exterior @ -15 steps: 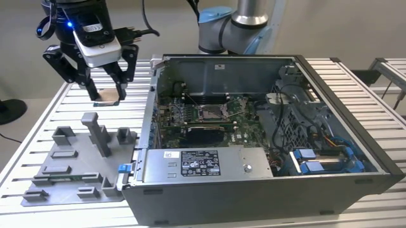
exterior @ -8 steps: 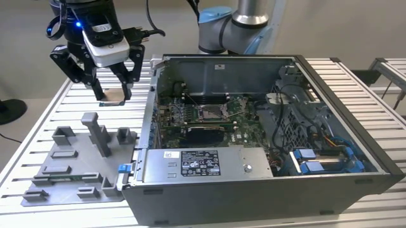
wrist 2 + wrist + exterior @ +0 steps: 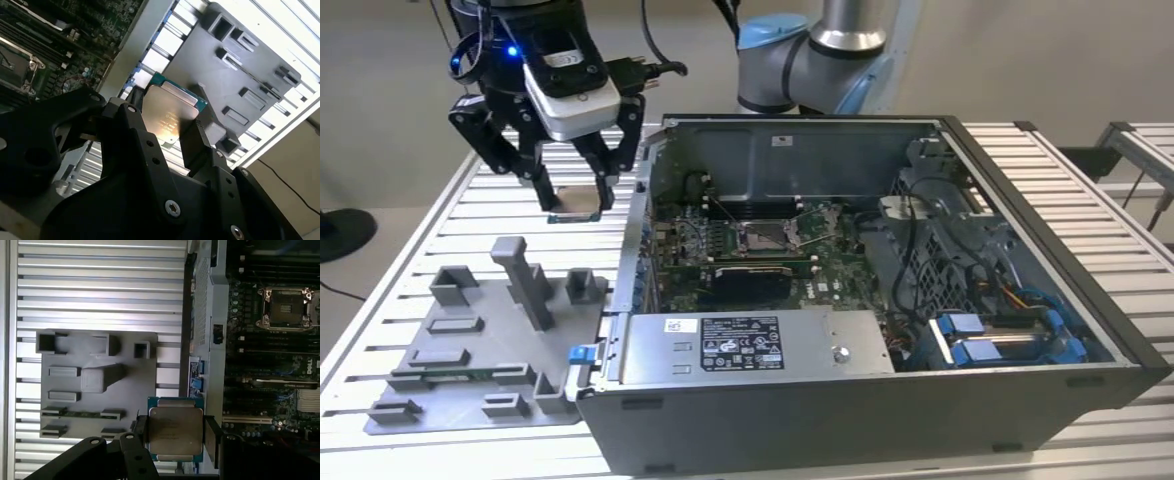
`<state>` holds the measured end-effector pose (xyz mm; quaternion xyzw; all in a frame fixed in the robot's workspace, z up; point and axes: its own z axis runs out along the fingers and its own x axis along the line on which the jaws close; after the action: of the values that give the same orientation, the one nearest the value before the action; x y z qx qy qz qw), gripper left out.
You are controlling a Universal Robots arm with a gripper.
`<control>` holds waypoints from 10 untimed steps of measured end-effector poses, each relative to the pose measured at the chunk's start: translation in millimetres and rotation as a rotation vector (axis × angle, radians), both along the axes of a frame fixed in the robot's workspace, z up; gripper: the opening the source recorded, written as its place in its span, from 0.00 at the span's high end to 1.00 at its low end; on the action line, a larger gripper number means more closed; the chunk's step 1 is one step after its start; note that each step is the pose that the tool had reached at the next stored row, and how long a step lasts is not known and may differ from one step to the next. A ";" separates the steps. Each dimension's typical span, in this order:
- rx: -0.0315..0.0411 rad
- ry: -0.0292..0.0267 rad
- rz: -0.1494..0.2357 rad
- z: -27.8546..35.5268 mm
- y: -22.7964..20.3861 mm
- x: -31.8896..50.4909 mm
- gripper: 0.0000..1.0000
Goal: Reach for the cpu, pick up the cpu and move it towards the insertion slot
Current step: 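Pick up the cpu and move it towards the insertion slot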
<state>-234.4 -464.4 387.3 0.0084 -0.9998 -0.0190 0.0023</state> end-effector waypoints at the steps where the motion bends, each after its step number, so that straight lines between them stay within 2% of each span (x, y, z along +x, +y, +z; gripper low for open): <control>1: 0.0000 0.0000 0.000 0.0 0.0 2.7 1.00; 10: 0.0000 0.0000 0.000 0.0 0.0 26.4 1.00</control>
<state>-208.0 -464.4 387.3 0.0085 -0.9998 -0.0190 0.0023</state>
